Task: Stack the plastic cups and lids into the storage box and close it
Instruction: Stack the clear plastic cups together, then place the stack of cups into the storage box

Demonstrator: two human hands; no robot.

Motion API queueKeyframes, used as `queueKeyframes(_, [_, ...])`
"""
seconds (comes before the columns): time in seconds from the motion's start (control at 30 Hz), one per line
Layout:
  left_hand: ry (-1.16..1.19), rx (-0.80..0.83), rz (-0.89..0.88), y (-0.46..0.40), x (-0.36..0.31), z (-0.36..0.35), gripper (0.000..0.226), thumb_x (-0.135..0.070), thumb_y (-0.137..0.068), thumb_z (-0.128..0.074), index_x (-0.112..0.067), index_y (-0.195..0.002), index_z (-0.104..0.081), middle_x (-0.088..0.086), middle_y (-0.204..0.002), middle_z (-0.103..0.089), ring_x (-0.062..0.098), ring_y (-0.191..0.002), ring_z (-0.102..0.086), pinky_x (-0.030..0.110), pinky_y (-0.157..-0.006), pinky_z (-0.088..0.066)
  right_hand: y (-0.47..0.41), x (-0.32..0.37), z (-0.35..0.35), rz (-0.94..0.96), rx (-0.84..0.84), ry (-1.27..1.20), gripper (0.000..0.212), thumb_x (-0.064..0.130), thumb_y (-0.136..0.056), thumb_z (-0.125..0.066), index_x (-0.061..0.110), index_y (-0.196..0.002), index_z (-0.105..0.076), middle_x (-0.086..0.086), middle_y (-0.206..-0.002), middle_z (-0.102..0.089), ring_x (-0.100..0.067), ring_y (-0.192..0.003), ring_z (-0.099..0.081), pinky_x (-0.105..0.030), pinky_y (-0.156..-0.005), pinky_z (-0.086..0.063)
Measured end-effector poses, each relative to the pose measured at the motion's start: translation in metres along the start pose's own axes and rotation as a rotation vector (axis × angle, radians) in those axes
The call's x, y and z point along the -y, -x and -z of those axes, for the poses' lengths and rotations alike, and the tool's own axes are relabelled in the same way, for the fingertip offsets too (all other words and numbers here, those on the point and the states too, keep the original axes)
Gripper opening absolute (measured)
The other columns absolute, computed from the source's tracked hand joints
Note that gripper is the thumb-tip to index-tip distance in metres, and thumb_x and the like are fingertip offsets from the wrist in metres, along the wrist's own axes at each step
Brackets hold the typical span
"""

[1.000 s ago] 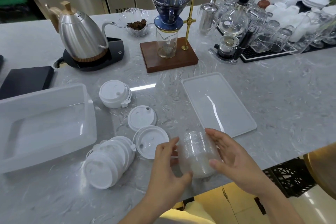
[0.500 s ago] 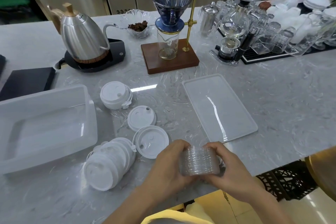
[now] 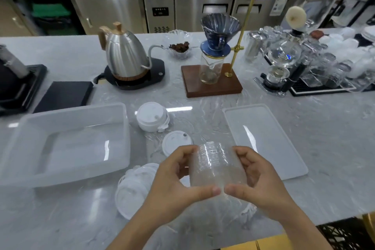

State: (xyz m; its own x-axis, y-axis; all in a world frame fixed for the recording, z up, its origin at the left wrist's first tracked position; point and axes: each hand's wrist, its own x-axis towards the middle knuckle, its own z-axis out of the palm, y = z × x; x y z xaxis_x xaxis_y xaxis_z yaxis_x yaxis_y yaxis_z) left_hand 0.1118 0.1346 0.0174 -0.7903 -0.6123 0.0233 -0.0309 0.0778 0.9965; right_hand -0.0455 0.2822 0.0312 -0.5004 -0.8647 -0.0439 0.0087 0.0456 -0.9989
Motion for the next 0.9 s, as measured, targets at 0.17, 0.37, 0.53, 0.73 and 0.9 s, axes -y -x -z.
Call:
queueKeyframes(0.17, [0.163,-0.176,0.087,0.000,-0.013,0.037,0.063,-0.033,-0.048,-0.099,-0.029,-0.106,-0.074,0.006,-0.104,-0.080,0.027,-0.097,-0.077,0.041,-0.081,-0.062,-0.035,0.018,-0.043,-0.007,0.052,-0.082,0.055,0.021,-0.064,-0.088,0.027,-0.115,-0.069,-0.011,-0.113,-0.075,-0.029,-0.102,-0.073,-0.030,-0.081,-0.058])
queueKeyframes(0.37, [0.202,-0.291,0.137,0.005,-0.030,0.097,0.057,-0.037,-0.054,-0.094,-0.026,-0.106,-0.073,0.006,-0.099,-0.081,0.023,-0.089,-0.078,0.025,-0.070,-0.061,-0.077,0.034,-0.100,-0.040,0.160,-0.100,0.053,0.022,-0.069,-0.087,0.015,-0.118,-0.068,-0.011,-0.106,-0.078,-0.028,-0.097,-0.076,-0.029,-0.077,-0.060])
queueKeyframes(0.53, [0.229,-0.348,0.172,0.003,-0.036,0.143,0.065,-0.036,-0.057,-0.091,-0.015,-0.115,-0.071,0.009,-0.098,-0.081,0.025,-0.087,-0.078,0.025,-0.067,-0.060,-0.108,0.039,-0.143,-0.041,0.224,-0.083,0.047,0.023,-0.075,-0.085,0.015,-0.118,-0.068,-0.009,-0.105,-0.079,-0.025,-0.097,-0.076,-0.027,-0.078,-0.060])
queueKeyframes(0.73, [0.217,-0.390,0.256,-0.015,-0.029,0.193,0.048,-0.025,-0.066,-0.087,-0.006,-0.108,-0.073,0.009,-0.092,-0.080,0.021,-0.081,-0.076,0.025,-0.064,-0.059,-0.146,0.032,-0.187,-0.043,0.246,0.034,0.044,0.036,-0.082,-0.077,0.017,-0.121,-0.068,-0.003,-0.111,-0.077,-0.021,-0.102,-0.074,-0.035,-0.089,-0.058])
queueKeyframes(0.9, [0.147,-0.384,0.427,-0.037,-0.014,0.237,0.031,-0.024,-0.076,-0.086,-0.004,-0.098,-0.078,0.011,-0.090,-0.078,0.016,-0.074,-0.074,0.023,-0.062,-0.059,-0.177,0.026,-0.189,-0.014,0.033,0.257,0.031,0.036,-0.092,-0.070,0.026,-0.120,-0.065,0.013,-0.117,-0.069,0.004,-0.100,-0.065,-0.007,-0.073,-0.052])
